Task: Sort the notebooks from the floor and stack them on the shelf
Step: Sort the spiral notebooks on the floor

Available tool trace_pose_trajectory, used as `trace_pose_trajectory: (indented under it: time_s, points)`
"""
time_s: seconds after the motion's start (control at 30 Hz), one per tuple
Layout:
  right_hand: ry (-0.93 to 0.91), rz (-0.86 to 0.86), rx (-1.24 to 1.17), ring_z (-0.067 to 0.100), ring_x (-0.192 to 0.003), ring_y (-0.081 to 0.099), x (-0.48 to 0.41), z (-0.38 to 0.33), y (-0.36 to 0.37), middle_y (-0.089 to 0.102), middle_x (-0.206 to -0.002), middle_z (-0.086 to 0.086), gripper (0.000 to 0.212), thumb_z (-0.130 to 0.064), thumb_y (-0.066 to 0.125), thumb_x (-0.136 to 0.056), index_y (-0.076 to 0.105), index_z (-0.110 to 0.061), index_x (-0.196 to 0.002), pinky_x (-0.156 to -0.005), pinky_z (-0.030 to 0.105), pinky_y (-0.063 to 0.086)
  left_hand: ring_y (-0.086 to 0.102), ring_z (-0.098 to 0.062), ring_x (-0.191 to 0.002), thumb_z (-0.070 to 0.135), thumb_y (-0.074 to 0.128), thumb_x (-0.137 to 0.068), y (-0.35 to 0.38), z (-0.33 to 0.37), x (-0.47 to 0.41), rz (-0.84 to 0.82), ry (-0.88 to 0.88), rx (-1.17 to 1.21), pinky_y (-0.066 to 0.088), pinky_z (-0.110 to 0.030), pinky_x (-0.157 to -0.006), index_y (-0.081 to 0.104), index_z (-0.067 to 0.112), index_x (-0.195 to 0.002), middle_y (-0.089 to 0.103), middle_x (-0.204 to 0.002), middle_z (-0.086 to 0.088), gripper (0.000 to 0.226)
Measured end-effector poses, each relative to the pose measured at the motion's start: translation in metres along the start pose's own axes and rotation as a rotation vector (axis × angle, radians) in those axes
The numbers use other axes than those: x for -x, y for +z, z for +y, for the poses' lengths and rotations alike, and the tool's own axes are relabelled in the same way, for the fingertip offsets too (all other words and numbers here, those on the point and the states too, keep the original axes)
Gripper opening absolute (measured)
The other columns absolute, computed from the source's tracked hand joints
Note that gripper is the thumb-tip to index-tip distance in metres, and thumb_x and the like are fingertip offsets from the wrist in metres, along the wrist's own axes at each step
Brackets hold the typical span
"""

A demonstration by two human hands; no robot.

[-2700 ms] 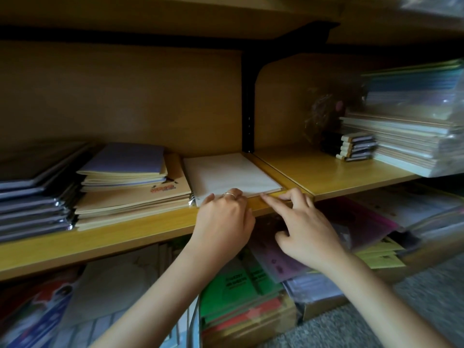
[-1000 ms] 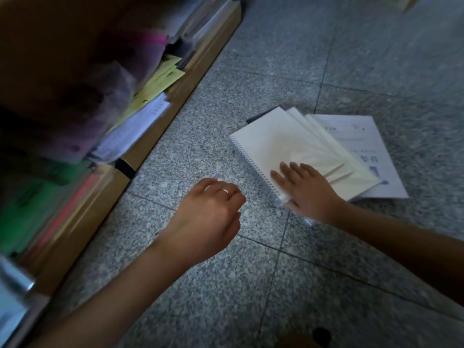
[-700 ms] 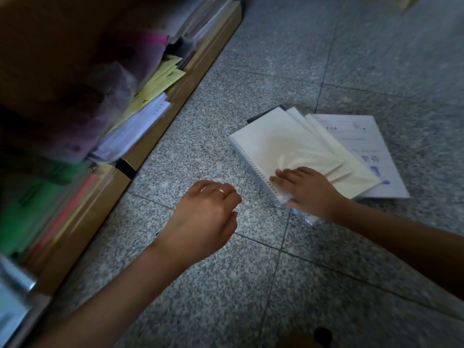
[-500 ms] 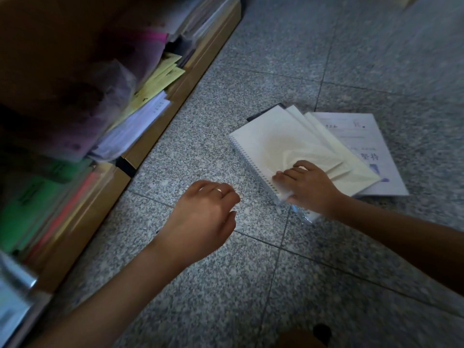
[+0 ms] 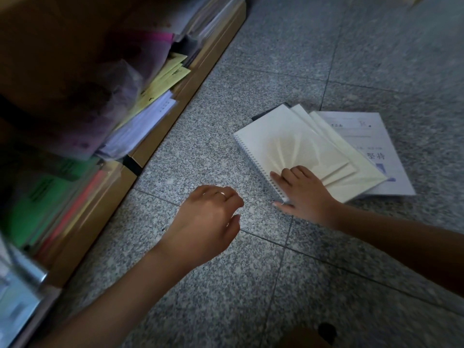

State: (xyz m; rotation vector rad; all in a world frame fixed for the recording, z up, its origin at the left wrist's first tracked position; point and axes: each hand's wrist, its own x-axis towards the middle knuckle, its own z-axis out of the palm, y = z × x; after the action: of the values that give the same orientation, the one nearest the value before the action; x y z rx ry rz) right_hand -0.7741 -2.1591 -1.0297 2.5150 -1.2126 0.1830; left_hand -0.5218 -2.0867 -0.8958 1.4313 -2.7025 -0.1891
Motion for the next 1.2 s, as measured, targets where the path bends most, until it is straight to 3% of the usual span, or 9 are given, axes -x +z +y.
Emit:
trace_pose_trajectory:
  time_s: [0.23, 0.33, 0.43, 0.6, 0.7, 0.83, 0.97, 1.03, 1.2]
  points:
    - [-0.04, 0.092, -0.125, 0.021, -0.05, 0.06, -0.004, 0.01, -0.009, 0.066, -0.08, 0.008, 0.06, -0.045, 0.029, -0.092, 0.068, -0.002, -0.106, -0.043, 0.025, 0.049, 0.063, -0.012, -0.083, 0.036, 0.04, -0.085, 0.003, 0.0, 0.002, 0.035, -0.045, 0.13, 0.045, -0.024, -0.077, 0.066, 0.024, -0.101, 0.067, -0.097, 0.01, 0.033]
    - [-0.101, 0.155, -0.099, 0.017, -0.041, 0.058, -0.009, 0.019, -0.022, 0.07, -0.081, 0.006, 0.048, -0.04, 0.039, -0.094, 0.071, -0.004, -0.1, -0.035, 0.019, 0.043, 0.058, 0.002, -0.078, 0.034, 0.047, -0.09, 0.004, -0.001, 0.002, 0.001, -0.076, 0.245, 0.038, -0.021, -0.077, 0.063, 0.025, -0.11, 0.063, -0.108, 0.013, 0.027]
    - [-0.083, 0.259, -0.04, 0.016, -0.04, 0.055, -0.027, 0.03, -0.054, 0.07, -0.081, 0.008, 0.027, -0.028, 0.067, -0.084, 0.071, -0.004, -0.097, -0.035, 0.017, 0.042, 0.056, 0.006, -0.08, 0.031, 0.053, -0.093, 0.009, -0.003, 0.002, -0.015, -0.149, 0.421, 0.041, -0.02, -0.074, 0.06, 0.029, -0.115, 0.058, -0.115, 0.019, 0.024]
    - [0.207, 0.545, -0.338, 0.02, -0.058, 0.061, -0.066, 0.032, -0.116, 0.068, -0.084, 0.004, 0.031, -0.034, 0.053, -0.092, 0.069, -0.009, -0.097, -0.046, 0.027, 0.046, 0.056, 0.007, -0.103, 0.022, 0.054, -0.094, 0.009, -0.002, -0.007, 0.01, -0.308, 0.83, 0.045, -0.016, -0.088, 0.06, 0.026, -0.115, 0.062, -0.114, 0.016, 0.022]
    - [0.21, 0.629, -0.479, 0.013, -0.057, 0.055, -0.079, 0.014, -0.14, 0.067, -0.085, 0.005, 0.031, -0.032, 0.053, -0.093, 0.069, -0.006, -0.094, -0.053, 0.023, 0.042, 0.059, -0.005, -0.111, 0.037, 0.052, -0.093, -0.004, 0.001, -0.014, 0.041, -0.491, 1.229, 0.047, -0.027, -0.096, 0.054, 0.028, -0.124, 0.061, -0.122, 0.011, 0.032]
    - [-0.031, 0.598, -0.531, 0.017, -0.051, 0.059, -0.078, -0.028, -0.154, 0.068, -0.081, 0.006, 0.044, -0.038, 0.044, -0.097, 0.072, -0.005, -0.091, -0.044, 0.025, 0.045, 0.062, -0.022, -0.109, 0.061, 0.045, -0.085, -0.019, -0.004, -0.019, 0.002, -0.672, 1.819, 0.05, -0.043, -0.095, 0.054, 0.015, -0.124, 0.059, -0.125, -0.008, 0.061]
    - [-0.293, 0.519, -0.432, 0.017, -0.056, 0.061, -0.07, -0.059, -0.153, 0.068, -0.08, 0.005, 0.045, -0.043, 0.044, -0.095, 0.073, -0.01, -0.095, -0.049, 0.028, 0.048, 0.064, -0.025, -0.076, 0.028, 0.049, -0.084, -0.027, -0.006, -0.004, -0.001, -0.823, 2.284, 0.058, -0.034, -0.071, 0.052, 0.001, -0.121, 0.062, -0.097, -0.018, 0.046]
    - [-0.388, 0.464, -0.462, 0.018, -0.061, 0.062, -0.068, -0.066, -0.153, 0.067, -0.08, 0.005, 0.046, -0.046, 0.043, -0.094, 0.071, -0.011, -0.098, -0.052, 0.029, 0.047, 0.063, -0.025, -0.073, 0.01, 0.044, -0.082, -0.024, -0.008, 0.008, 0.008, -0.854, 2.295, 0.058, -0.032, -0.062, 0.052, -0.002, -0.119, 0.062, -0.092, -0.018, 0.04]
    - [-0.422, 0.188, -0.545, 0.02, -0.085, 0.063, -0.065, -0.066, -0.141, 0.064, -0.098, 0.005, 0.049, -0.046, 0.031, -0.096, 0.065, -0.012, -0.104, -0.062, 0.032, 0.051, 0.065, -0.024, -0.085, 0.002, 0.041, -0.078, -0.031, -0.024, 0.036, 0.103, -0.918, 2.096, 0.052, -0.038, -0.08, 0.06, 0.0, -0.111, 0.069, -0.101, -0.016, 0.038]
